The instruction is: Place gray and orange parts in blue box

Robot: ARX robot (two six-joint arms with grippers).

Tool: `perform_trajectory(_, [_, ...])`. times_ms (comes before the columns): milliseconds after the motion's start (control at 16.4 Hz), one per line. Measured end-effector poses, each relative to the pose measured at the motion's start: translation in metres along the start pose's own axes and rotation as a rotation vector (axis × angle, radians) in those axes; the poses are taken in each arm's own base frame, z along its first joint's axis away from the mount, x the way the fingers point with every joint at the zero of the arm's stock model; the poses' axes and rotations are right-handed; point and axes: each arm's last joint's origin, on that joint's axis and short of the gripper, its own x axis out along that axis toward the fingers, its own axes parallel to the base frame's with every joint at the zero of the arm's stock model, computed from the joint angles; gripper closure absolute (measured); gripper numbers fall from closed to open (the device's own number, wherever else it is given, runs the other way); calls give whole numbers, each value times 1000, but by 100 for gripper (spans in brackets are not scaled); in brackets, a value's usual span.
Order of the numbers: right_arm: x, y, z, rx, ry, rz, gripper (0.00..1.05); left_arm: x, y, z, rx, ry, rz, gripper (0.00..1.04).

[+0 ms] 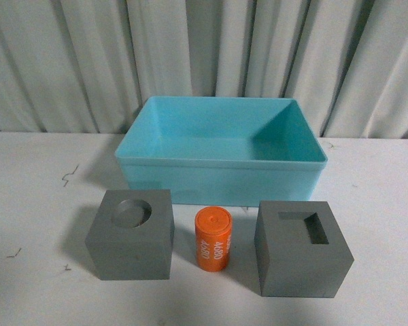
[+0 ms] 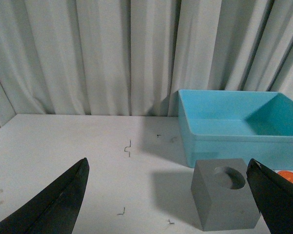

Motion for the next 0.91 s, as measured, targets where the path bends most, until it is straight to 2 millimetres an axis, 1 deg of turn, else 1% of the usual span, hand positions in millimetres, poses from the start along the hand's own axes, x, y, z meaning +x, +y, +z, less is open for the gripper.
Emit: perform_trajectory(913, [0,0,0,0,0,0,6,0,0,0,0,0,0,7])
